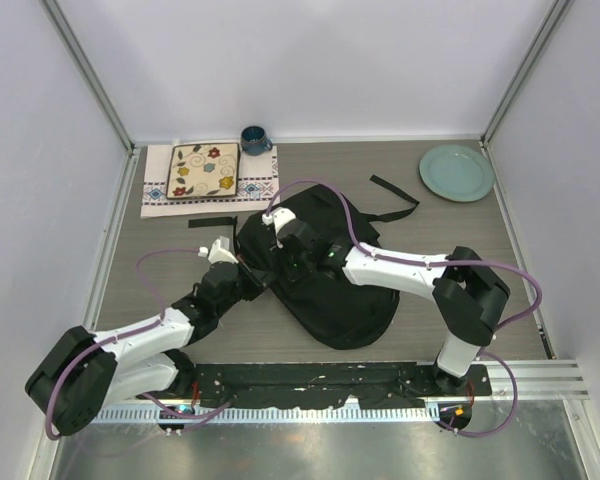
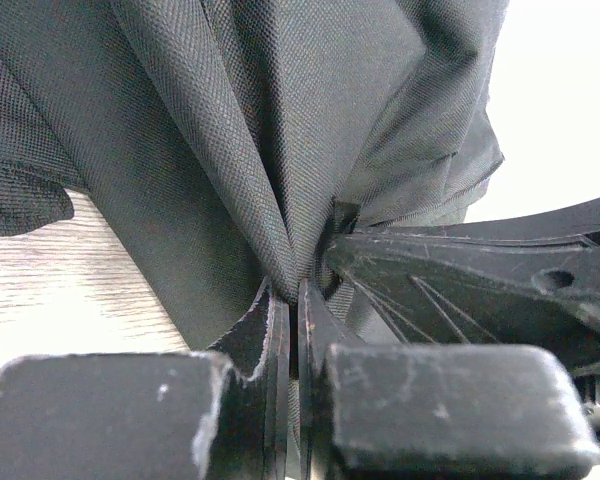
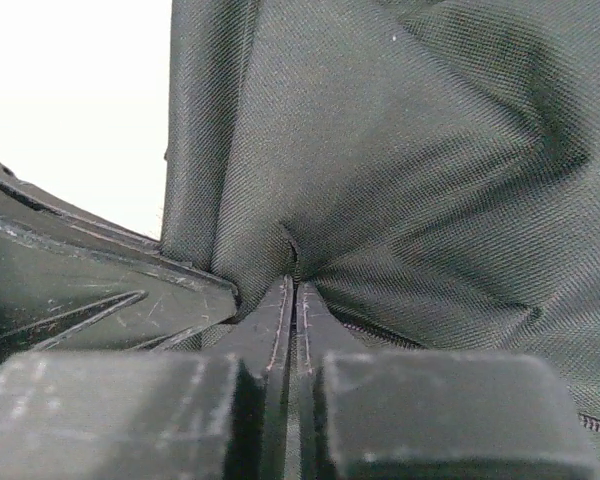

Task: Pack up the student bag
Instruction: Zip the student bag at the center of the board.

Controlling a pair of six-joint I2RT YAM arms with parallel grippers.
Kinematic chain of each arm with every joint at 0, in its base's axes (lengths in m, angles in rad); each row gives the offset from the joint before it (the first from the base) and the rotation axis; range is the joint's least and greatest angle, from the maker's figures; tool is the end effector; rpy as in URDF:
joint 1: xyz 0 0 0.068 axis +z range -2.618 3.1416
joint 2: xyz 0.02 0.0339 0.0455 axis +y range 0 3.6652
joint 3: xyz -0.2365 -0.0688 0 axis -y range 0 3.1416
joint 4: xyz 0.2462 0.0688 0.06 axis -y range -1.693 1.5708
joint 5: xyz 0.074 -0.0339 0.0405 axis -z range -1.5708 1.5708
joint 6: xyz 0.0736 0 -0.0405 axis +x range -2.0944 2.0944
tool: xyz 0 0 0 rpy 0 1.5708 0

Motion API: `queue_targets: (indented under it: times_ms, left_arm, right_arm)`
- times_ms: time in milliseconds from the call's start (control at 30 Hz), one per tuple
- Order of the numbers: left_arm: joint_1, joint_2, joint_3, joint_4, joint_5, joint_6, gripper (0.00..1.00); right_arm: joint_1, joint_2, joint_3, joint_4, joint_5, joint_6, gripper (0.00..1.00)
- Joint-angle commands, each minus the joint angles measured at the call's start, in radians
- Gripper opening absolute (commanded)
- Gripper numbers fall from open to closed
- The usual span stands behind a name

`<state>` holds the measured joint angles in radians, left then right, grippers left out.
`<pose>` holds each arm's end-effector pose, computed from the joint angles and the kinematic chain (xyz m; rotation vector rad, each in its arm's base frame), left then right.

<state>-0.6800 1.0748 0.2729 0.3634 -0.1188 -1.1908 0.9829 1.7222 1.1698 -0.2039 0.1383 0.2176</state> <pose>0.2037 -0.1535 0.1238 -0.6287 2.0825 -1.0352 0.2323 0.3302 0.1684 -0.8155 2.2150 0.4400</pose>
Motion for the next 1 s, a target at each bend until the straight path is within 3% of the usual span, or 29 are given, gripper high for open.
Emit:
queue_targets:
  times_ms: [0,533,967]
  left_arm:
    - [-0.001,-0.035,0.034,0.059,0.034,0.037,0.00]
    - [0.000,-0.091,0.043,-0.078,-0.011,0.048,0.00]
    - [0.034,-0.173,0.063,-0.254,-0.061,0.068,0.00]
  right_arm:
    - [0.007,-0.006,0.027,0.060,0.096,0.008,0.01]
    - [-0.001,-0.133,-0.082,0.129,0.271,0.074,0.00]
    - [-0.154,-0.280,-0.202,0.170,0.262,0.128,0.00]
